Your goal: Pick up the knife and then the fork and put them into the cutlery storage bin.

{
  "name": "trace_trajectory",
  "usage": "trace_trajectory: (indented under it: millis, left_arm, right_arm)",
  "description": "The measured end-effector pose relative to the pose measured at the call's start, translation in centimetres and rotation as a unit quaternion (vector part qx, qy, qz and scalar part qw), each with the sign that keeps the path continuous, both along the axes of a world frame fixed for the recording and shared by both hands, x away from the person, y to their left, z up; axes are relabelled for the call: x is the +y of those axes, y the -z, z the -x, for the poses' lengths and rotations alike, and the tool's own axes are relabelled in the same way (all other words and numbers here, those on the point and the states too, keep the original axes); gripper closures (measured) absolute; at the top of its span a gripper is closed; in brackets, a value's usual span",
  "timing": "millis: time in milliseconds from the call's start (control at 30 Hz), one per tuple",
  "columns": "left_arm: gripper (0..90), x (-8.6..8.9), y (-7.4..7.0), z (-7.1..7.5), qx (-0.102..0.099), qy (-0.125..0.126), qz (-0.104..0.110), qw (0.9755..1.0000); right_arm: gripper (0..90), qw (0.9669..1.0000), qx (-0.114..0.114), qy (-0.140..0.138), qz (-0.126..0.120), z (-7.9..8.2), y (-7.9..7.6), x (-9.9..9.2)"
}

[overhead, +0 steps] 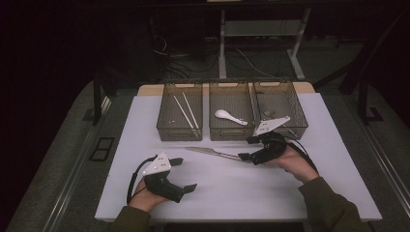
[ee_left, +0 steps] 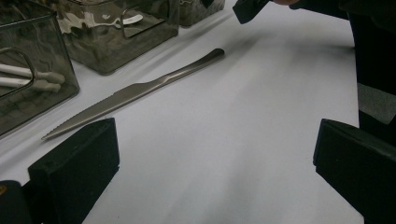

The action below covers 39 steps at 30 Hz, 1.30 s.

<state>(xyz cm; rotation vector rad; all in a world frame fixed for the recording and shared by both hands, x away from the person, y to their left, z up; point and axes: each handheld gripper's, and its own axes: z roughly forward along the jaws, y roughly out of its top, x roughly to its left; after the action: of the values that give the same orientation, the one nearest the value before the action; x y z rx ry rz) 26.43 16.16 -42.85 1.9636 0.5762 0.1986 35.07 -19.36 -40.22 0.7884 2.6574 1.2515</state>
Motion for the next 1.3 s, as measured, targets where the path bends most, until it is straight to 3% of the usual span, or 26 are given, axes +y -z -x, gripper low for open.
trace_trajectory:
  millis: [300, 467, 633, 867, 1100, 1300]
  left_arm:
    - [0.0, -0.1, 0.0, 0.0, 0.000, 0.000, 0.002, 1.0000]
    - [0.0, -0.1, 0.0, 0.0, -0.001, 0.001, 0.002, 1.0000]
    - [0.0, -0.1, 0.0, 0.0, -0.001, 0.003, 0.002, 1.0000]
    - [0.0, -0.1, -0.1, 0.0, -0.001, 0.004, 0.003, 1.0000]
    - [0.0, -0.1, -0.1, 0.0, -0.001, 0.006, 0.002, 1.0000]
    - [0.0, -0.1, -0.1, 0.0, -0.002, 0.008, 0.001, 1.0000]
  right_arm:
    - [26.9, 0.9990, 0.010, -0.019, 0.039, -1.1, -0.4, 2.4]
    - [33.6, 0.9974, 0.011, -0.029, 0.065, -1.9, -0.6, 3.4]
    - [40.9, 0.9936, 0.011, -0.045, 0.103, -2.8, -0.8, 4.6]
    - [52.2, 0.9850, 0.034, -0.074, 0.152, -4.0, -0.4, 6.2]
    - [63.6, 0.9730, 0.047, -0.106, 0.200, -4.6, 0.0, 7.7]
    - [68.6, 0.9626, 0.049, -0.115, 0.240, -4.7, 0.6, 8.8]
